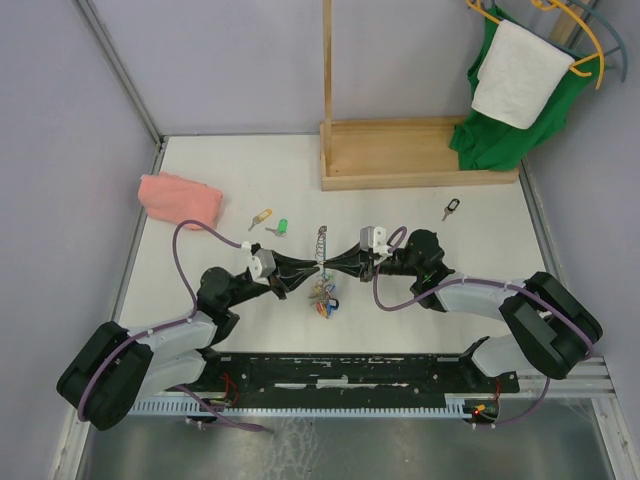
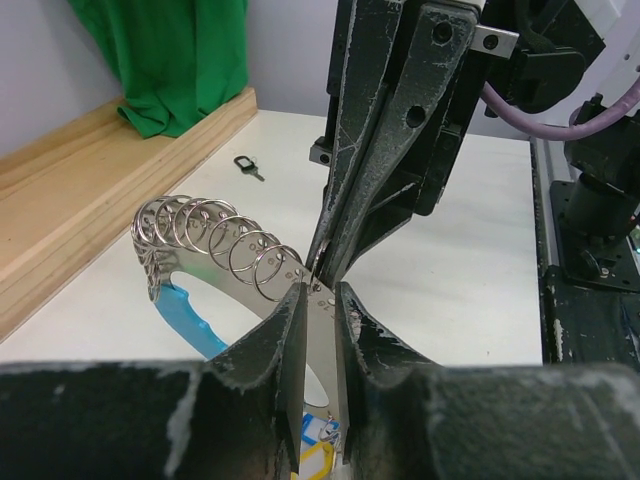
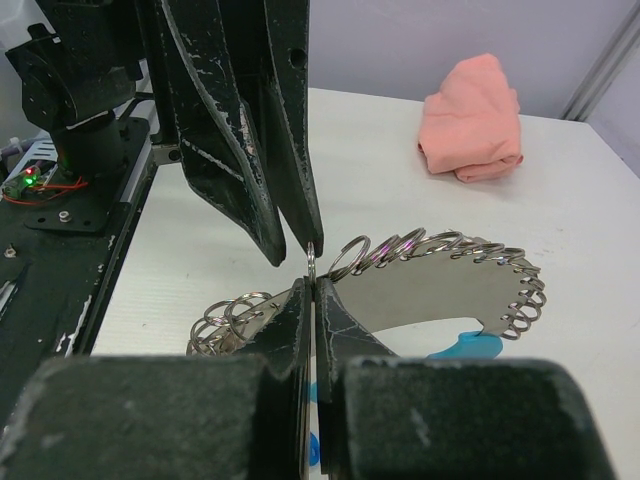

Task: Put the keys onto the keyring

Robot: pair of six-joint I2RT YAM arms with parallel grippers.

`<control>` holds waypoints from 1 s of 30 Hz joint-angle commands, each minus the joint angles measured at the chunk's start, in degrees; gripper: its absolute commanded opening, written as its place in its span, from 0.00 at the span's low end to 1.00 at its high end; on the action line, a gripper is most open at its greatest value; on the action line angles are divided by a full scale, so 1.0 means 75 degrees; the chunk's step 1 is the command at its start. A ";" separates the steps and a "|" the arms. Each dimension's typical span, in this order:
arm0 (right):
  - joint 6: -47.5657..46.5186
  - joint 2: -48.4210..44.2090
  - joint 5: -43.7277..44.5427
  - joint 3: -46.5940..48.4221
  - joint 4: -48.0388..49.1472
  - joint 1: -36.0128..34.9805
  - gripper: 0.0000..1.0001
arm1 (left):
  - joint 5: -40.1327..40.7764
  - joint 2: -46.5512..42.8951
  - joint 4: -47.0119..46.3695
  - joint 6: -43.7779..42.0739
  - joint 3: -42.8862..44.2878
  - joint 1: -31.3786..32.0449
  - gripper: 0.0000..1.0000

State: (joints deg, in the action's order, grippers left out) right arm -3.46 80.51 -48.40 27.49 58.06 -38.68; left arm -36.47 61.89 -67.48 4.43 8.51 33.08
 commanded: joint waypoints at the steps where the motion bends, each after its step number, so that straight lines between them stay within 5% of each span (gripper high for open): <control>1: 0.0087 -0.0344 -0.0068 0.0056 0.0800 0.0000 0.01 | 0.0159 0.0012 -0.0231 0.0222 0.0243 -0.0070 0.24; 18: 0.0210 -0.0250 -0.0234 0.0103 0.0930 -0.0008 0.01 | -0.0603 0.0570 -0.0569 0.0532 0.0579 -0.0065 0.19; 24: 0.0229 -0.0177 -0.0367 0.0138 0.0894 -0.0001 0.01 | -0.0755 0.0531 -0.0524 0.0532 0.0666 -0.0066 0.03; 30: -0.0095 -0.0278 -0.0423 0.0204 0.0175 0.0000 0.01 | -0.0667 -0.0353 0.1518 -0.0052 0.1050 -0.0059 0.03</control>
State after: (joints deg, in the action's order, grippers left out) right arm -3.01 80.23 -49.91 27.49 58.76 -38.54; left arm -40.32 64.58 -64.84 6.68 11.86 32.40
